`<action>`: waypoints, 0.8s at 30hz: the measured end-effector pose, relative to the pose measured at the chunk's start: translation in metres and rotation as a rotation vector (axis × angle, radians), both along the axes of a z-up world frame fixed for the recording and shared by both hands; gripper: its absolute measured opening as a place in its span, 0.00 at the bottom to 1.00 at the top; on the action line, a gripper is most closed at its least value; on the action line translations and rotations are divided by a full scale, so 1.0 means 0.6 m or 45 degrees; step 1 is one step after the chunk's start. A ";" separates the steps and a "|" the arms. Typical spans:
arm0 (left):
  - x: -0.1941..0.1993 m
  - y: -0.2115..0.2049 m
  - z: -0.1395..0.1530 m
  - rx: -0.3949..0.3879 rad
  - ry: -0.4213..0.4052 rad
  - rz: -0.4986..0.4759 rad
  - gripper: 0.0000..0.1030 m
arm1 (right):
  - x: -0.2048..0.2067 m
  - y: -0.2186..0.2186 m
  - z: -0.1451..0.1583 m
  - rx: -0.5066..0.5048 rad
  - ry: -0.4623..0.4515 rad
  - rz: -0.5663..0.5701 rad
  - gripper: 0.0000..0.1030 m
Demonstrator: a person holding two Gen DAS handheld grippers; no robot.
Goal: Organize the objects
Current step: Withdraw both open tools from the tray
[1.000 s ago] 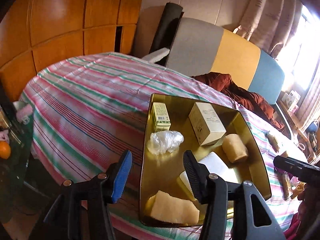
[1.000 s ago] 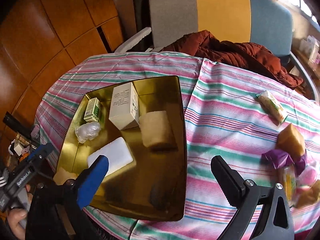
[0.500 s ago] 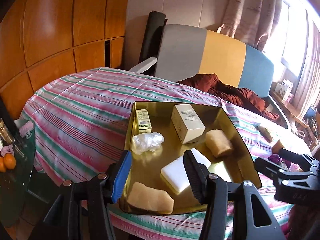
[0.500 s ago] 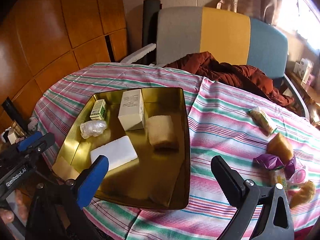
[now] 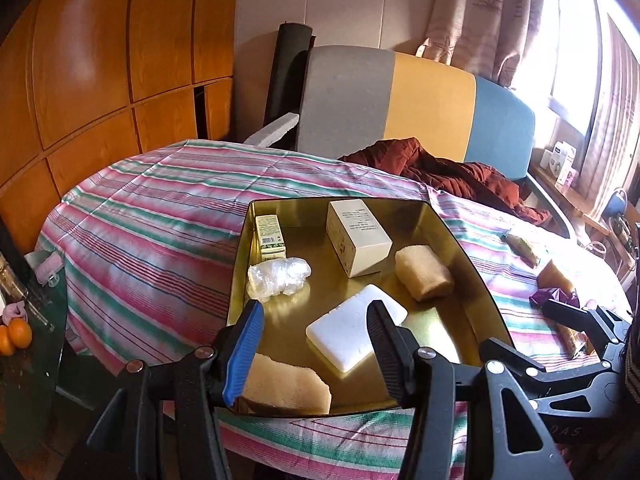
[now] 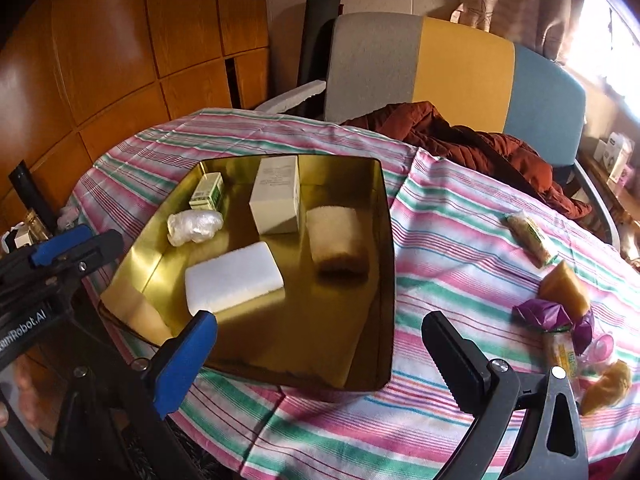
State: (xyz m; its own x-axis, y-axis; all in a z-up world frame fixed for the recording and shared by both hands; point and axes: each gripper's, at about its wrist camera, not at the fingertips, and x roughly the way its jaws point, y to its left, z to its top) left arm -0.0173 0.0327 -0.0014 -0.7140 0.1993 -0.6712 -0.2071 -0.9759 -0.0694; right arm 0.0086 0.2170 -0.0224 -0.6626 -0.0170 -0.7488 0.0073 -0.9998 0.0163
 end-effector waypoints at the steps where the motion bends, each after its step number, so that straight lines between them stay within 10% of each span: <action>1: 0.001 0.002 0.000 -0.007 0.002 -0.003 0.52 | 0.002 0.002 -0.001 -0.001 0.000 -0.006 1.00; 24: 0.033 0.092 -0.001 -0.148 0.036 -0.207 0.53 | 0.037 0.117 -0.003 0.010 0.022 -0.237 1.00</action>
